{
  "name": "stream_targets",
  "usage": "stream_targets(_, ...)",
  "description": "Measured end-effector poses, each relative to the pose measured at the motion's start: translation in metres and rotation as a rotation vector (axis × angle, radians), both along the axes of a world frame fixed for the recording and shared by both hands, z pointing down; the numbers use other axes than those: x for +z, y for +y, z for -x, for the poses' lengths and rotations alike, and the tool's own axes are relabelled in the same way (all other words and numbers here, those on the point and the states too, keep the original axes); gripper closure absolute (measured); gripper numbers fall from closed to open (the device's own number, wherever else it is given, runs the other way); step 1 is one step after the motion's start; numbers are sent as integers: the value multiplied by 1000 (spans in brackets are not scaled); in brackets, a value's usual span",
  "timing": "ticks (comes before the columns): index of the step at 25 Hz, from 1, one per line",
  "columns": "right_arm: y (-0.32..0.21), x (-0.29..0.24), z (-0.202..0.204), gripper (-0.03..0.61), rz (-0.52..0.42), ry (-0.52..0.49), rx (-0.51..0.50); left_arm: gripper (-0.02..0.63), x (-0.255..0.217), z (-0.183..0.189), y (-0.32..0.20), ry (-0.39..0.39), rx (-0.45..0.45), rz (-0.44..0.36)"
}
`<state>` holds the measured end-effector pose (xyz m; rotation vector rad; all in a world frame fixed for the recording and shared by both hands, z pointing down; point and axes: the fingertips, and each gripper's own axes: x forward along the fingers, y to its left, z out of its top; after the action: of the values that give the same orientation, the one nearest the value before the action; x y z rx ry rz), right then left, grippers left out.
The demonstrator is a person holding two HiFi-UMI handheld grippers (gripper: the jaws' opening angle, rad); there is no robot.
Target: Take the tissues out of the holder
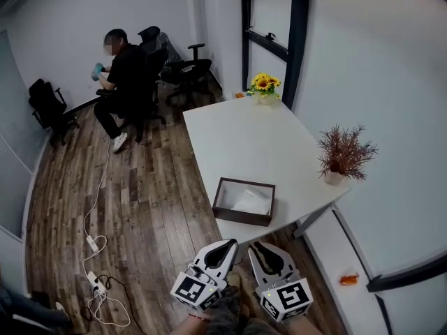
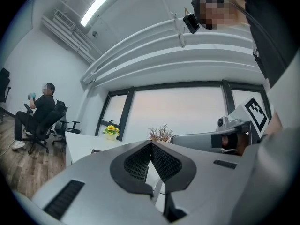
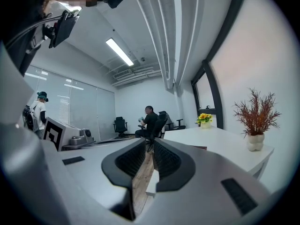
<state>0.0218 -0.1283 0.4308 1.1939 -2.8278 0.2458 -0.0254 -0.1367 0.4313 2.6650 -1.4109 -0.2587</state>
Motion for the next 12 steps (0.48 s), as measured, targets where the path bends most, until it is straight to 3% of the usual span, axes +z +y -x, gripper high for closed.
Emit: stream_targets(12,-69,27,2,530,78,71,-8,606,25,7,-64,-5,24,48)
